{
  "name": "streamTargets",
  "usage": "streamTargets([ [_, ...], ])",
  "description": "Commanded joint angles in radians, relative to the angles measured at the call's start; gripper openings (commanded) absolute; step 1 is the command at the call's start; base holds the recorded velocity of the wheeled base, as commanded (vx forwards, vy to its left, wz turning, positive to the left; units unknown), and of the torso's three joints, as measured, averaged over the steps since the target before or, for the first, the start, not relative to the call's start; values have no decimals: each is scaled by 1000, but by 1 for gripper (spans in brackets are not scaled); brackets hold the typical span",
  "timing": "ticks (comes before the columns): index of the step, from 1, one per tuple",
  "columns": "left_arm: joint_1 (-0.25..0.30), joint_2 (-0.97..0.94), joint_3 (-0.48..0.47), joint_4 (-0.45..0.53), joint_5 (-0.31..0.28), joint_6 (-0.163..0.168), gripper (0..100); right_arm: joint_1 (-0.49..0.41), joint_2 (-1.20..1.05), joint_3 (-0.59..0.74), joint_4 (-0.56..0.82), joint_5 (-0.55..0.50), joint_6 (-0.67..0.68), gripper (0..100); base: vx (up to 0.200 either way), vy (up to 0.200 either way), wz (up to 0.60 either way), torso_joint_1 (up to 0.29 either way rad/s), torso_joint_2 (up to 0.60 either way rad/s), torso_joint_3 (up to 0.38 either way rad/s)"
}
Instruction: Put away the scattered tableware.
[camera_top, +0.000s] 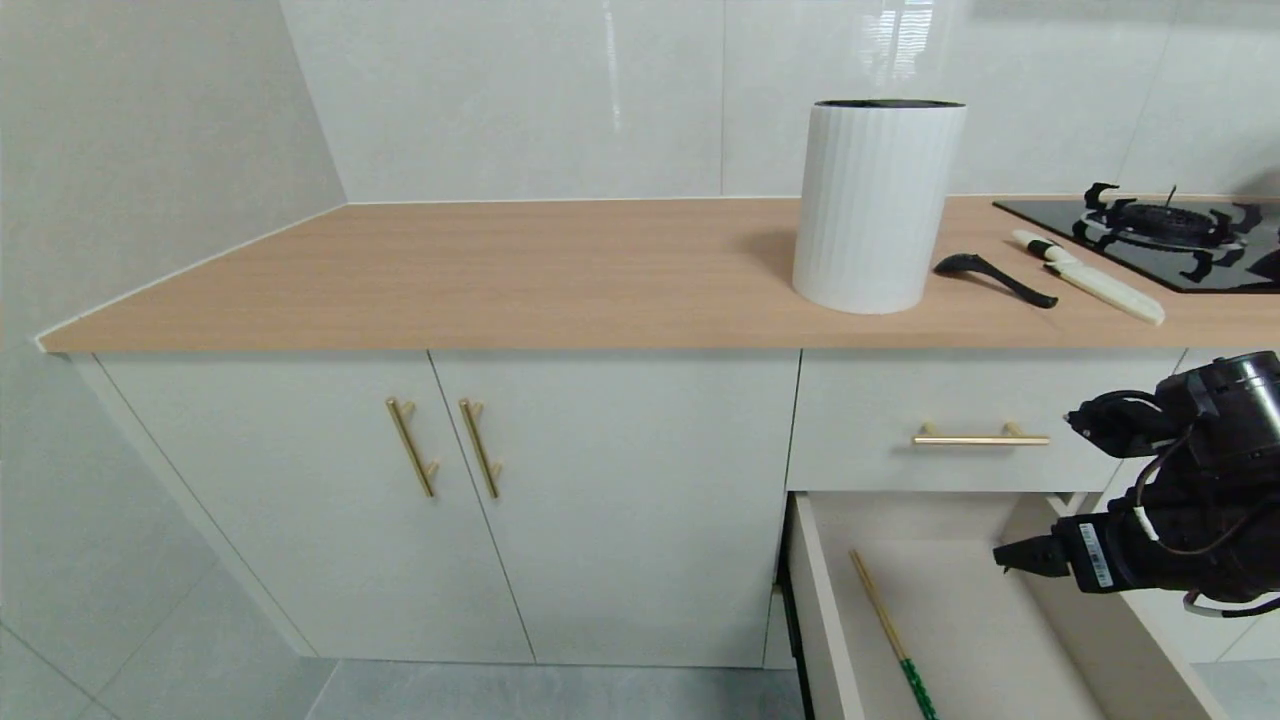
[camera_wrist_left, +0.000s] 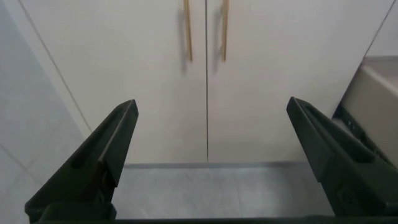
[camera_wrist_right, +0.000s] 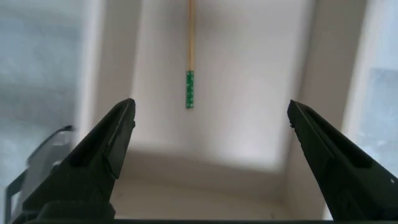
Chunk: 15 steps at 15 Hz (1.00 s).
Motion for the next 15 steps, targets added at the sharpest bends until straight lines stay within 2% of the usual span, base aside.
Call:
streamTargets([
  [1,0,2,1,0,0,0,100,-1,-29,0,0,0,0,100,0,0,0,139,-471,-334],
  [8,0,2,1,0,0,2,100,-22,-40,-26,-8,8,-6,100,0,0,0,144,-445,-306],
  [11,0,2,1,0,0,0,100,-73,-38,-116,-6,55,-26,100,0,0,0,38,-120,-80],
  [12,0,2,1,0,0,0,100,-116,-23,-190,-6,127,-45,100,0,0,0,0,0,0],
  [13,0,2,1,0,0,0,100,-125,-12,-230,-6,143,-45,100,0,0,0,0,0,0],
  [15,0,2,1,0,0,0,100,-199,81,-402,-8,213,-100,100,0,0,0,0,0,0],
])
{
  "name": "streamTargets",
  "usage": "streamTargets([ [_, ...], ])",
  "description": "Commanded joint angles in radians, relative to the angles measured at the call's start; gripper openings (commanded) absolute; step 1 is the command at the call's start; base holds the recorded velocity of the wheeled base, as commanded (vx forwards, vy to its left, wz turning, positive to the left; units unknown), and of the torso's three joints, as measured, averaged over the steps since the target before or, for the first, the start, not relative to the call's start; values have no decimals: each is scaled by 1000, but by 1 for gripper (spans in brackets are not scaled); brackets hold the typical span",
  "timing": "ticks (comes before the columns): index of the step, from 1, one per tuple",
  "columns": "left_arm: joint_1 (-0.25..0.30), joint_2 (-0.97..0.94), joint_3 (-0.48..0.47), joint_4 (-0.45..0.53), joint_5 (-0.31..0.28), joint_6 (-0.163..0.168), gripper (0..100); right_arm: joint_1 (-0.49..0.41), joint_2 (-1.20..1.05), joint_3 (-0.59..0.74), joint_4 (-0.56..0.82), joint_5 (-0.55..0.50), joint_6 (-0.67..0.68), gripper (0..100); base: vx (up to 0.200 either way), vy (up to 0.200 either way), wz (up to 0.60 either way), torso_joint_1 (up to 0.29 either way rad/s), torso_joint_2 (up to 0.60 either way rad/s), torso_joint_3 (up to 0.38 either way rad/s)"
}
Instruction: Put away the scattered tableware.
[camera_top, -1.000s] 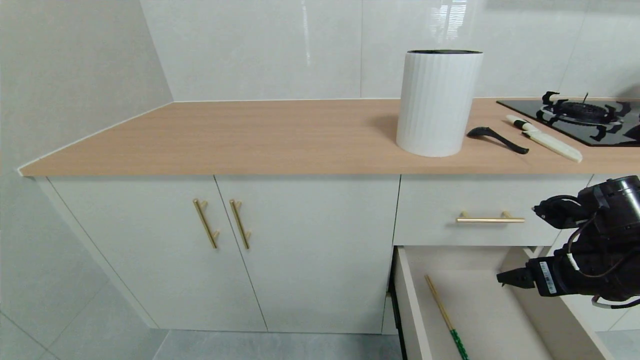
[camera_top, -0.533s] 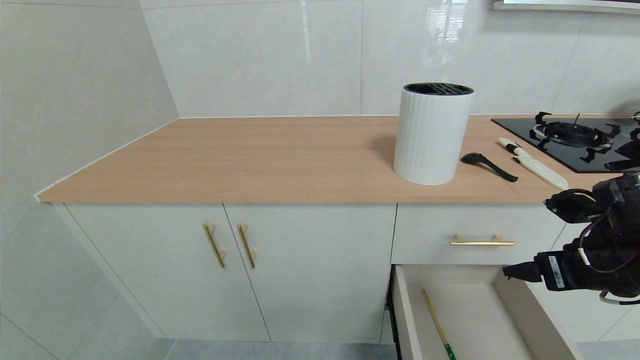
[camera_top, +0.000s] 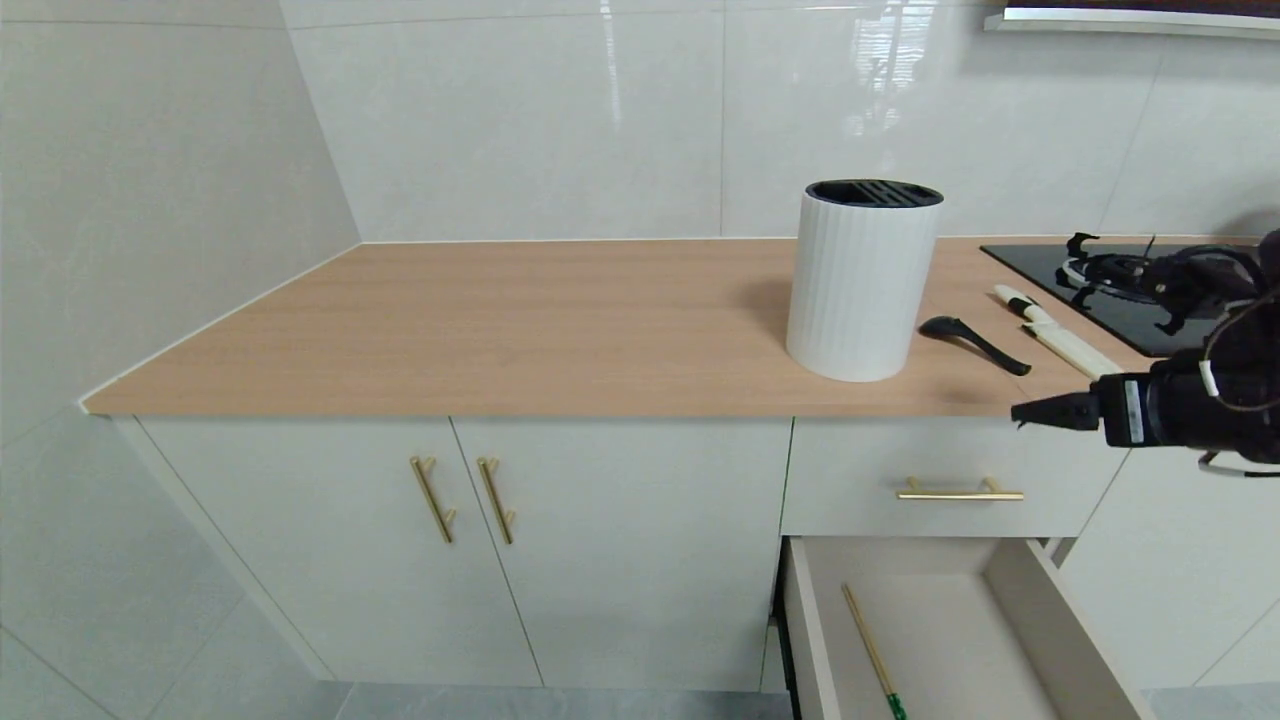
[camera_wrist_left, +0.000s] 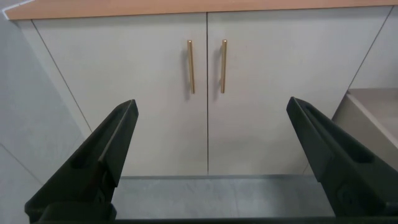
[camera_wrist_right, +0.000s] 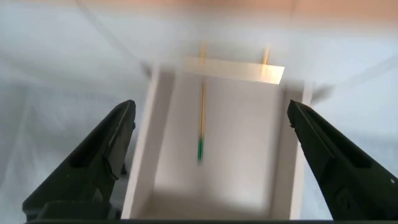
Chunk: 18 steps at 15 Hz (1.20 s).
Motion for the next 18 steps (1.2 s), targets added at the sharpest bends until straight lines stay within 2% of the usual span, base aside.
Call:
streamTargets([
  [1,0,2,0,-1,0,0,100,-88,139,-196,1,90,-40,100,0,0,0,0,0,0],
  [2,0,2,0,-1,0,0,100,-99,171,-239,1,110,-39,100,0,0,0,0,0,0],
  [3,0,2,0,-1,0,0,100,-113,254,-356,-5,126,-22,100,0,0,0,0,0,0],
  [4,0,2,0,-1,0,0,100,-115,269,-391,-16,128,56,100,0,0,0,0,0,0],
  [6,0,2,0,-1,0,0,100,-118,258,-369,-147,128,156,100,0,0,0,0,0,0],
  [7,0,2,0,-1,0,0,100,-130,237,-251,-389,125,164,100,0,0,0,0,0,0],
  [8,0,2,0,-1,0,0,100,-128,231,-191,-553,117,165,100,0,0,0,0,0,0],
  [9,0,2,0,-1,0,0,100,-128,245,-167,-621,116,162,100,0,0,0,0,0,0],
  [11,0,2,0,-1,0,0,100,-128,277,-233,-593,114,187,100,0,0,0,0,0,0],
  [13,0,2,0,-1,0,0,100,-118,311,-429,-371,114,325,100,0,0,0,0,0,0],
  [14,0,2,0,-1,0,0,100,-119,311,-448,-335,137,345,100,0,0,0,0,0,0],
  [16,0,2,0,-1,0,0,100,-122,367,-518,-291,148,277,100,0,0,0,0,0,0],
  [18,0,2,0,-1,0,0,100,-142,450,-655,-53,148,76,100,0,0,0,0,0,0],
])
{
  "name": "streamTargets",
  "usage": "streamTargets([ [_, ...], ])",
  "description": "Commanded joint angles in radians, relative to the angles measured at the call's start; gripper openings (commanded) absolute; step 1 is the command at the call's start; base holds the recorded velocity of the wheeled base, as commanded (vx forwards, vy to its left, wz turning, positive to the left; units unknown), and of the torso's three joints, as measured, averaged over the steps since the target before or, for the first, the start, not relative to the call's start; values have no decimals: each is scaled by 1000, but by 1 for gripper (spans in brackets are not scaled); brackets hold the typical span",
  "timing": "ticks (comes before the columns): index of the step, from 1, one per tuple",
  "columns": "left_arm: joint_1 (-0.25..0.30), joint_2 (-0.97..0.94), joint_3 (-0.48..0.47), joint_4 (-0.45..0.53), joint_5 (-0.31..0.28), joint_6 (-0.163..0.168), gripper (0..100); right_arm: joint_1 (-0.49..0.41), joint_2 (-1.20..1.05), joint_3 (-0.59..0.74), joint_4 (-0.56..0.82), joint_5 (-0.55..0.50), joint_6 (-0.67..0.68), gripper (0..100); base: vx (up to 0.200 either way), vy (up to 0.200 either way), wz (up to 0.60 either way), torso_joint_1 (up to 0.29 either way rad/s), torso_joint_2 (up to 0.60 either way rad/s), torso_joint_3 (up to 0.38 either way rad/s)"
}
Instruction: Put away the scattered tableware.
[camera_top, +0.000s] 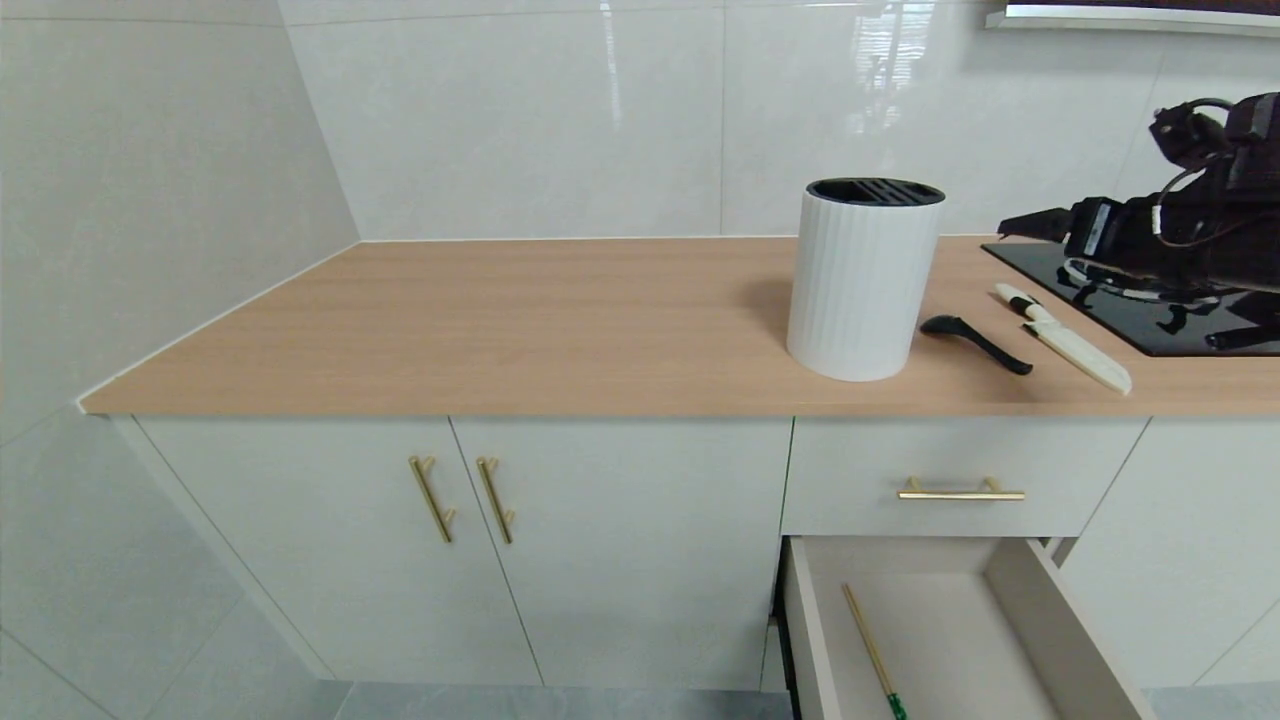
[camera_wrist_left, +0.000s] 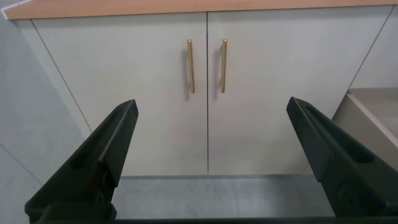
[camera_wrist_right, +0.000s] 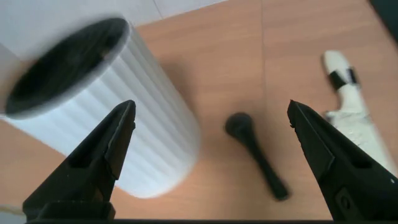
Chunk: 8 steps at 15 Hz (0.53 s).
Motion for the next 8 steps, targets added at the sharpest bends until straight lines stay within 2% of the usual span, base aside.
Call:
streamTargets([
  [1,0,2,0,0,0,0,100,-17,135,-187,245,1,-150,100,0,0,0,0,0,0],
  [2,0,2,0,0,0,0,100,-17,167,-218,308,-1,-178,100,0,0,0,0,0,0],
  [3,0,2,0,0,0,0,100,-18,190,-218,306,-4,-198,100,0,0,0,0,0,0],
  [6,0,2,0,0,0,2,100,-18,236,-219,288,-7,-232,100,0,0,0,0,0,0],
  [8,0,2,0,0,0,0,100,-18,288,-216,229,-7,-236,100,0,0,0,0,0,0],
])
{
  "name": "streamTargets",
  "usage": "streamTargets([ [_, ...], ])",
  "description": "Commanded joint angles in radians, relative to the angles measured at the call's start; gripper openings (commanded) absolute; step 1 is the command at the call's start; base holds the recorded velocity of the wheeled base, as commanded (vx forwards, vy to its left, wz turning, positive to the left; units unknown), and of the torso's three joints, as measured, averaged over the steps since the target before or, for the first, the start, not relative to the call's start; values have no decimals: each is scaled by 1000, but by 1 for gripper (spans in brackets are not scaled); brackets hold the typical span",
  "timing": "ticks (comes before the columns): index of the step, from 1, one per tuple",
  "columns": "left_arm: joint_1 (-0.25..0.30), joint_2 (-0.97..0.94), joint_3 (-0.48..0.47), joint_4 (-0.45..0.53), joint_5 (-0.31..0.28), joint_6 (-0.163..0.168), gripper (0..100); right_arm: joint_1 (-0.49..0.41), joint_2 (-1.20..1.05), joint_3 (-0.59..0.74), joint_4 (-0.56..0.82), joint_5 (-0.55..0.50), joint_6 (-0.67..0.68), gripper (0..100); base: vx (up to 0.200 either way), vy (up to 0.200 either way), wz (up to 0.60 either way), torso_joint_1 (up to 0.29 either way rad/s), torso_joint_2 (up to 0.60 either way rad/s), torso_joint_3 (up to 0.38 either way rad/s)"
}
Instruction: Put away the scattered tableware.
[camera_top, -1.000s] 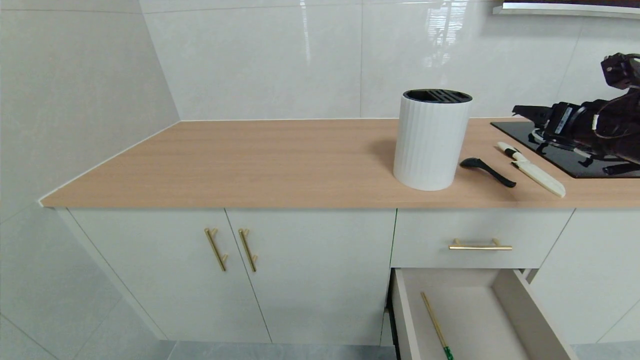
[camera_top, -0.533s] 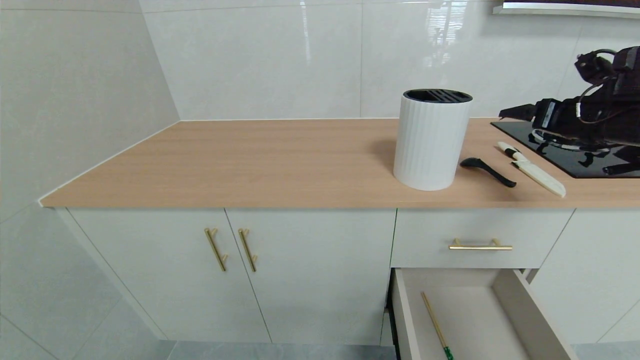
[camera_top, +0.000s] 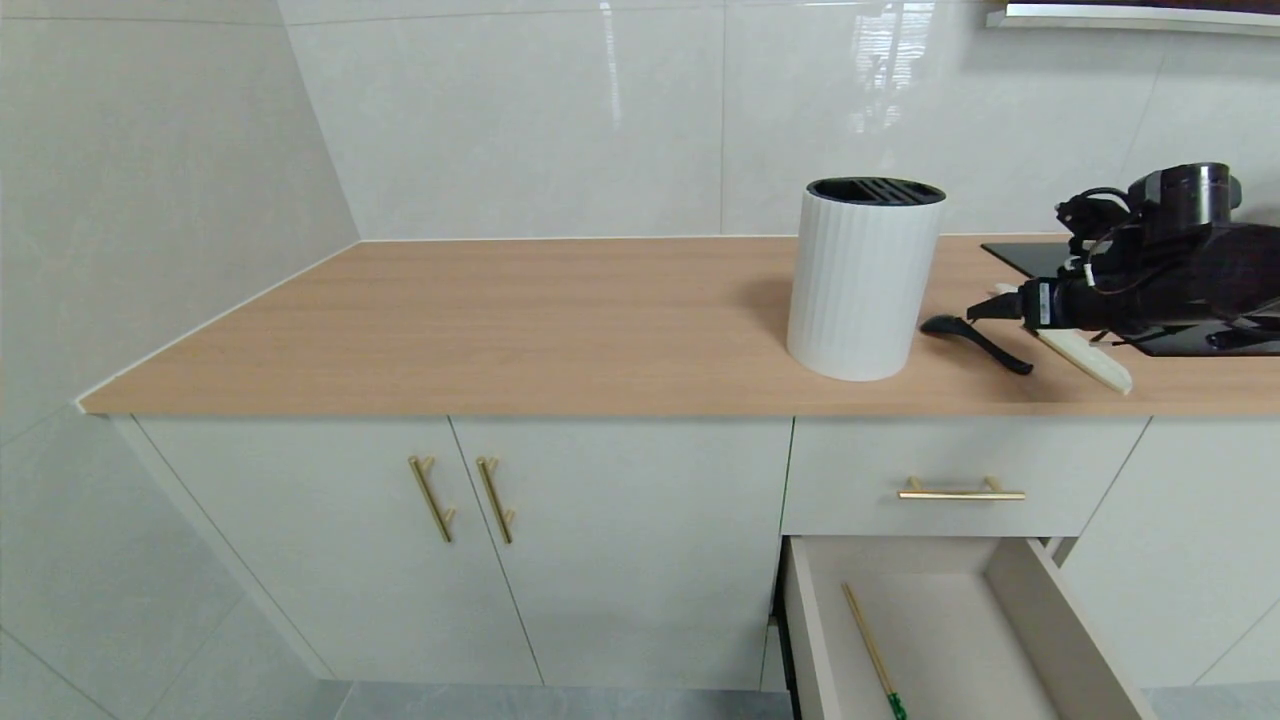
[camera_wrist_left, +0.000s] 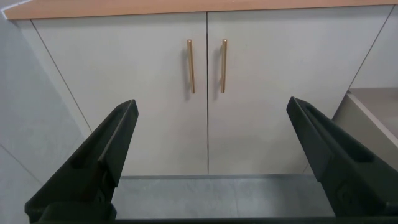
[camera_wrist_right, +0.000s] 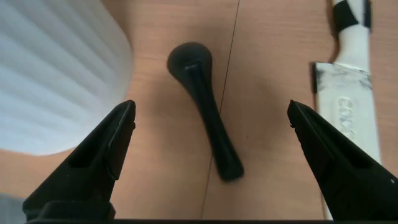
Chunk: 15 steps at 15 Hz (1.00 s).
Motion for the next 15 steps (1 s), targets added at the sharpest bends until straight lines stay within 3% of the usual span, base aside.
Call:
streamTargets([
  [1,0,2,0,0,0,0,100,0,84,2,-67,2,-2,100,0,0,0,0,0,0],
  [15,0,2,0,0,0,0,100,0,114,53,-181,0,-28,100,0,0,0,0,0,0],
])
